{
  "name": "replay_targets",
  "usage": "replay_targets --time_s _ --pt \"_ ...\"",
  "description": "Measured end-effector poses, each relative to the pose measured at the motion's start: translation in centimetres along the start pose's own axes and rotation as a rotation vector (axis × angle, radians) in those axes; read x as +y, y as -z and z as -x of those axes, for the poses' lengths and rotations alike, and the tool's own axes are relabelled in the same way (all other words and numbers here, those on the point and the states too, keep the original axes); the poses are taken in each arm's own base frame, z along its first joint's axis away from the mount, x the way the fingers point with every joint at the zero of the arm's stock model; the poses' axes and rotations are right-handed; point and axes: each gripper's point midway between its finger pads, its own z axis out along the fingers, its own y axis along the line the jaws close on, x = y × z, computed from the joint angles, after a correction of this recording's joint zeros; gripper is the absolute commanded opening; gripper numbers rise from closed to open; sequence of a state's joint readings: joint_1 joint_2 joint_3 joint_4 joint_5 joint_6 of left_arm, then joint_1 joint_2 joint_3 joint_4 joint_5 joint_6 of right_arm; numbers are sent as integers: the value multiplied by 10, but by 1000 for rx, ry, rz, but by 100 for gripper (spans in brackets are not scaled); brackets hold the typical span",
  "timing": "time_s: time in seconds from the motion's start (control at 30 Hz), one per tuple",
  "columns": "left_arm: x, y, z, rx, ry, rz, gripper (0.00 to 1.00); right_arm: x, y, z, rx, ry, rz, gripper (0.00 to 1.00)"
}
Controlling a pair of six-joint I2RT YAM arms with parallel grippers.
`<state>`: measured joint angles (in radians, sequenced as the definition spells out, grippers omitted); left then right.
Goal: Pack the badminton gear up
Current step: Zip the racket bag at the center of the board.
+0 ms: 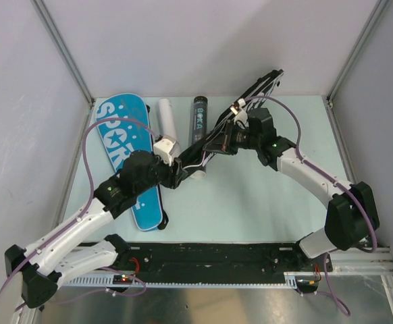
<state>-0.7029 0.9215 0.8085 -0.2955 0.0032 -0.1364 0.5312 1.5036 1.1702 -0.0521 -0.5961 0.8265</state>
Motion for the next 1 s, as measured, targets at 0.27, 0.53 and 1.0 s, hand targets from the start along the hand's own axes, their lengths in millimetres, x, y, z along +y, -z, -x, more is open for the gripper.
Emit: replay_targets --time_s 0.27,0.53,1.0 --pt "-8 14 19 -6 2 -30 56 0 6 -24 61 24 23 0" --pt "-34 31 99 -148 -19 -138 55 -7 9 -51 135 9 10 0" --pt "-55 18 98 -63 -138 -274 53 -16 13 -67 173 -5 -5 0"
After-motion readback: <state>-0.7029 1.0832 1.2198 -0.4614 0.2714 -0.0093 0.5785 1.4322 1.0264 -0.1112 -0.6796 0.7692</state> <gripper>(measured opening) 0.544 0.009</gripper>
